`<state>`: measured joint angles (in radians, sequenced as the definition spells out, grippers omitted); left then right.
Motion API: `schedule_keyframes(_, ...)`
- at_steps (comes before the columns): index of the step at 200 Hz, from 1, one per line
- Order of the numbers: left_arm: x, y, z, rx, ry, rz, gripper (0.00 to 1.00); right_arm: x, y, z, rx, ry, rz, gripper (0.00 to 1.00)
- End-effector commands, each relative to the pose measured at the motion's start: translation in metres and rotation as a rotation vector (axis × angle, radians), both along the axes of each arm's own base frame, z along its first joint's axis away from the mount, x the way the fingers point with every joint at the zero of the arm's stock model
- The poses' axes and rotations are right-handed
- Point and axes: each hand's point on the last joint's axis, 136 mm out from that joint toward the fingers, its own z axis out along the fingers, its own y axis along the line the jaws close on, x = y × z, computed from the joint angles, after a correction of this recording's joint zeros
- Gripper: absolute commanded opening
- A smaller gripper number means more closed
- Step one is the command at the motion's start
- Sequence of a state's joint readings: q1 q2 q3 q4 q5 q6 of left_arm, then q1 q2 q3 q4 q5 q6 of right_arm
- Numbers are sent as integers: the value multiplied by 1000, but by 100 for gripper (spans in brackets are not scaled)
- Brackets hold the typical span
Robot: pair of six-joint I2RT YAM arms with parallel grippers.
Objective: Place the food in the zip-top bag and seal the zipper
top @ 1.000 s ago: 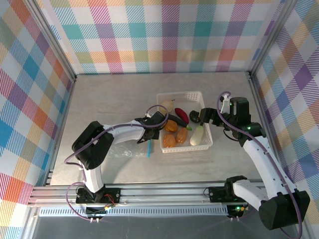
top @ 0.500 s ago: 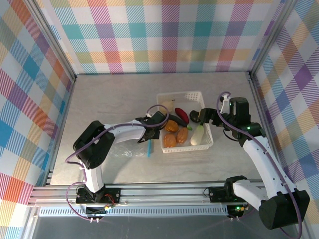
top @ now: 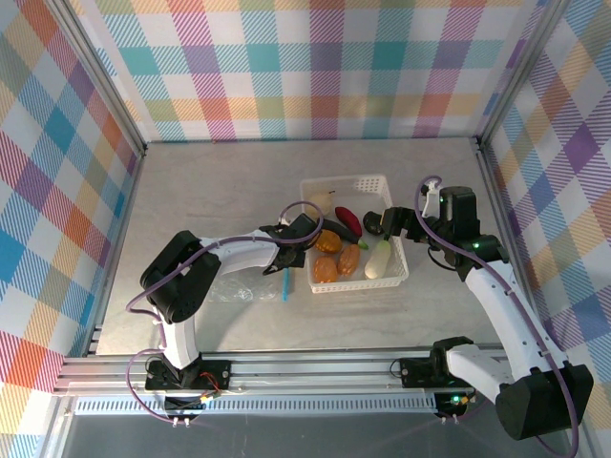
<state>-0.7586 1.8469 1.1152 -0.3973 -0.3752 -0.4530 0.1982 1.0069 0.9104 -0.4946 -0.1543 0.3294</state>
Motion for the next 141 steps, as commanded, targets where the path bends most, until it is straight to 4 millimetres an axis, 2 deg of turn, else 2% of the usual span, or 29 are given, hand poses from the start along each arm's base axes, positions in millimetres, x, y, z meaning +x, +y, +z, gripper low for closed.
schedule_keyframes(1, -7, 10, -17, 24, 51, 17, 30, -1, 2, 7, 3, -22, 7, 92)
schedule_keyframes(40, -8, 12, -19, 13, 59, 22, 23, -2, 2, 8, 3, -22, 7, 92)
schedule_keyframes(89, -7, 10, -9, -6, 49, 16, 21, -1, 3, 9, 6, -21, 11, 92)
schedule_keyframes(114, -8, 10, -6, -29, 54, 15, 9, -1, 3, 9, 8, -22, 12, 92)
schedule_keyframes(141, -8, 11, -3, -48, 56, 21, 8, -2, 3, 10, 8, -23, 11, 92)
